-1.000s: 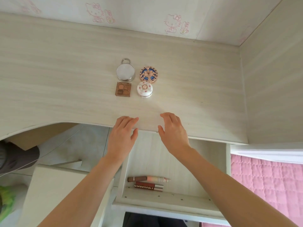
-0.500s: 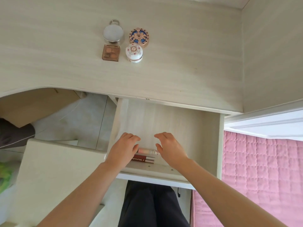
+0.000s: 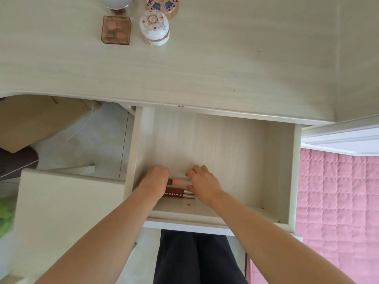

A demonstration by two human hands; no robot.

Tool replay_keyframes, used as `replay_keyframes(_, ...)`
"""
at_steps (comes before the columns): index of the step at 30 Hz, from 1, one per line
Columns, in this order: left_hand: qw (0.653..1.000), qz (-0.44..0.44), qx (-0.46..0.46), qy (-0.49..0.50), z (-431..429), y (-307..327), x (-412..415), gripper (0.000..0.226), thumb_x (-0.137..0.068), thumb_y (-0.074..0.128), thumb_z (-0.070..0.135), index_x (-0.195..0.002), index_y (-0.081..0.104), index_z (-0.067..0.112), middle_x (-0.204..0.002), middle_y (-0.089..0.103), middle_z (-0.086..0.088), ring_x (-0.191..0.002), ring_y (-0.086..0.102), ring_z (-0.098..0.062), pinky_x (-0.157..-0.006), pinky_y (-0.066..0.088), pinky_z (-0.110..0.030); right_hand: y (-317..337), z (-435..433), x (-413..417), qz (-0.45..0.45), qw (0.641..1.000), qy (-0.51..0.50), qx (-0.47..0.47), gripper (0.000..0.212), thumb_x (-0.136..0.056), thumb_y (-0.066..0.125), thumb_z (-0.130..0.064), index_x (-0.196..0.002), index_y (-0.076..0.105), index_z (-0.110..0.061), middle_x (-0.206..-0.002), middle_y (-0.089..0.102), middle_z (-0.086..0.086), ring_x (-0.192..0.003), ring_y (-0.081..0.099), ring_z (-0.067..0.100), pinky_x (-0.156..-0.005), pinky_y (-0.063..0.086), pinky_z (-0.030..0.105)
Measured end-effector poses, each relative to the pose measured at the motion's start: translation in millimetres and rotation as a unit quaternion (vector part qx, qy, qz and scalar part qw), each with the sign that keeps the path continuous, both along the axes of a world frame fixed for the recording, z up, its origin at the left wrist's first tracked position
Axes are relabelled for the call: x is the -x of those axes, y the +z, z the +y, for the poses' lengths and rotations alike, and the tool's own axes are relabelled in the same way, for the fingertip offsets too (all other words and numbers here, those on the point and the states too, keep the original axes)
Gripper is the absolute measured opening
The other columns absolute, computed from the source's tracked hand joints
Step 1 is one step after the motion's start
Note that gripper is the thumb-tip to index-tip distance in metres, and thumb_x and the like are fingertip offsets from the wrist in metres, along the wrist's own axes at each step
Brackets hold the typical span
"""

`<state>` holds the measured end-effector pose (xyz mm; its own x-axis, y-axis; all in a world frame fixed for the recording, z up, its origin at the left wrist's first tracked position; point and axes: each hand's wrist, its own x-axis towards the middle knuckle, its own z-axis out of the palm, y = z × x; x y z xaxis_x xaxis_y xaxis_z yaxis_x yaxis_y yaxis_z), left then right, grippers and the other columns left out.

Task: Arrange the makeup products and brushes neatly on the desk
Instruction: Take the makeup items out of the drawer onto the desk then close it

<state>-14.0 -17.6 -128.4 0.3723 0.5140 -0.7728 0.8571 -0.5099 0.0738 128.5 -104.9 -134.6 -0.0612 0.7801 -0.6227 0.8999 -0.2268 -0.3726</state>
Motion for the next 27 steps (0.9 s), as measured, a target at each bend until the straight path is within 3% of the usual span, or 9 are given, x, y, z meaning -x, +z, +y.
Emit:
replay_keyframes(11, 1.000, -0.016, -0.003, -0.018, 3.5, -7.4, 2.8, 0.019, -0.091, 0.049, 0.004, -0.104, 0.059, 0.011, -0.110, 0.061, -0.011, -0.102, 0.059, -0.028, -0.085, 0.051, -0.037, -7.1, -1.0, 3.4, -0.040, 0.997, 0.053, -0.042, 0.027, -0.091, 0.051, -0.012, -0.118, 0.050, -0.008, -0.121, 0.049, 0.009, -0.115, 0.044, 0.027, -0.088, 0.041, 0.034)
replay_keyframes(14, 0.997, -0.067, 0.012, 0.042, 5.1, -5.5, 6.4, 0.012, -0.088, 0.058, 0.009, -0.101, 0.058, 0.010, -0.106, 0.060, -0.009, -0.096, 0.059, -0.027, -0.082, 0.050, -0.035, -5.1, -1.9, -0.3, -0.012, 0.999, -0.003, -0.033, 0.028, -0.088, 0.050, -0.006, -0.116, 0.047, -0.007, -0.117, 0.051, 0.010, -0.110, 0.047, 0.027, -0.084, 0.043, 0.034)
replay_keyframes(18, 0.985, -0.143, 0.019, 0.091, 4.8, -3.8, 6.7, 0.019, -0.083, 0.065, 0.009, -0.099, 0.054, 0.011, -0.098, 0.053, -0.006, -0.086, 0.054, -0.023, -0.071, 0.043, -0.029, 0.8, -0.3, -12.2, 0.062, 0.991, -0.119, 0.005, 0.026, -0.084, 0.051, -0.005, -0.108, 0.042, -0.005, -0.097, 0.056, 0.014, -0.081, 0.052, 0.029, -0.064, 0.039, 0.032)
replay_keyframes(21, 0.980, -0.167, 0.034, 0.098, 3.2, -2.5, 7.1, 0.019, -0.083, 0.064, 0.011, -0.092, 0.047, 0.015, -0.091, 0.046, -0.002, -0.077, 0.048, -0.018, -0.063, 0.036, -0.025, 3.2, -5.7, -18.4, 0.093, 0.983, -0.158, 0.028, 0.024, -0.084, 0.049, -0.005, -0.105, 0.037, -0.010, -0.086, 0.053, 0.010, -0.068, 0.048, 0.026, -0.058, 0.035, 0.031)
replay_keyframes(27, 0.980, -0.136, 0.099, 0.109, -2.0, 0.0, 12.0, 0.011, -0.092, 0.051, 0.019, -0.096, 0.041, 0.016, -0.085, 0.051, -0.001, -0.067, 0.049, -0.015, -0.052, 0.033, -0.023, -2.8, -12.9, -12.7, 0.095, 0.986, -0.128, 0.047, 0.013, -0.092, 0.052, -0.016, -0.104, 0.052, -0.011, -0.095, 0.062, 0.008, -0.084, 0.059, 0.027, -0.068, 0.048, 0.035)
